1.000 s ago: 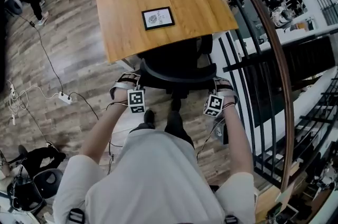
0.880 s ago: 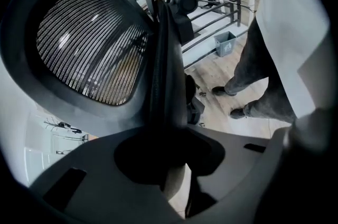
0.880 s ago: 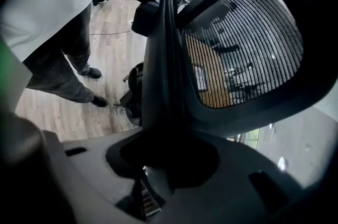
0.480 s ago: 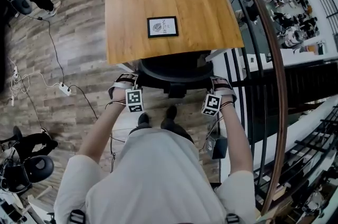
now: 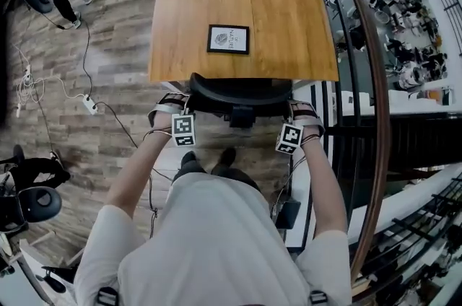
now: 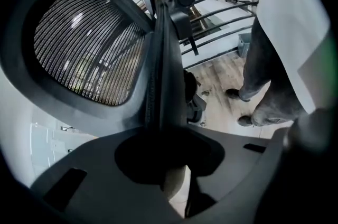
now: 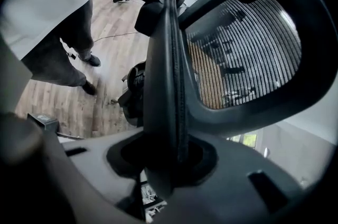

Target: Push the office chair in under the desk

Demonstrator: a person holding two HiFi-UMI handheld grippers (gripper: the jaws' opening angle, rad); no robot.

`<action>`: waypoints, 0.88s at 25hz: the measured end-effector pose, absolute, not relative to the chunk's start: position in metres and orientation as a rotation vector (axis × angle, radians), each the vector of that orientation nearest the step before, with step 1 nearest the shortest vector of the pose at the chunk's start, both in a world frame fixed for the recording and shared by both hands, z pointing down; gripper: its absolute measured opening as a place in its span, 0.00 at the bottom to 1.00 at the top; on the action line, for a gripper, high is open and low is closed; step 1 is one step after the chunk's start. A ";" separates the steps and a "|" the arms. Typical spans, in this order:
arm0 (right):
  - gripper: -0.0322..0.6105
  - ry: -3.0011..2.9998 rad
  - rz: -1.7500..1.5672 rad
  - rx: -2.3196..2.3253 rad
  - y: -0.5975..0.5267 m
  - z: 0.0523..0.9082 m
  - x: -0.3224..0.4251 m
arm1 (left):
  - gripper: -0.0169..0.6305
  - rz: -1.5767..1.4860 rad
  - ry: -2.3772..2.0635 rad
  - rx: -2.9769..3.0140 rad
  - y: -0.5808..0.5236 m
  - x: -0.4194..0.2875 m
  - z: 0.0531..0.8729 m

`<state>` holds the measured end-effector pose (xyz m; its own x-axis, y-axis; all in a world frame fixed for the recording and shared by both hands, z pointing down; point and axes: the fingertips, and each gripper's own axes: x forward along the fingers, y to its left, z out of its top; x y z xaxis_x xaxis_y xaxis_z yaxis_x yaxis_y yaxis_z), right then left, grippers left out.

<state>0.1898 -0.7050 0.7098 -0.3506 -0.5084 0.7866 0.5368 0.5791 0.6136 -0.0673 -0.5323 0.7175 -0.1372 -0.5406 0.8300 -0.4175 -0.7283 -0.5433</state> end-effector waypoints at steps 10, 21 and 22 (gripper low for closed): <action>0.28 -1.563 -1.086 -0.130 -0.699 0.725 0.192 | 0.23 -2.123 1.078 -1.925 -0.524 -0.077 0.732; 0.37 -1.579 -0.910 0.074 -0.720 0.704 0.220 | 0.35 -2.089 1.261 -1.872 -0.506 -0.093 0.707; 0.37 -1.591 -0.903 0.096 -0.719 0.699 0.220 | 0.35 -2.076 1.279 -1.869 -0.503 -0.094 0.703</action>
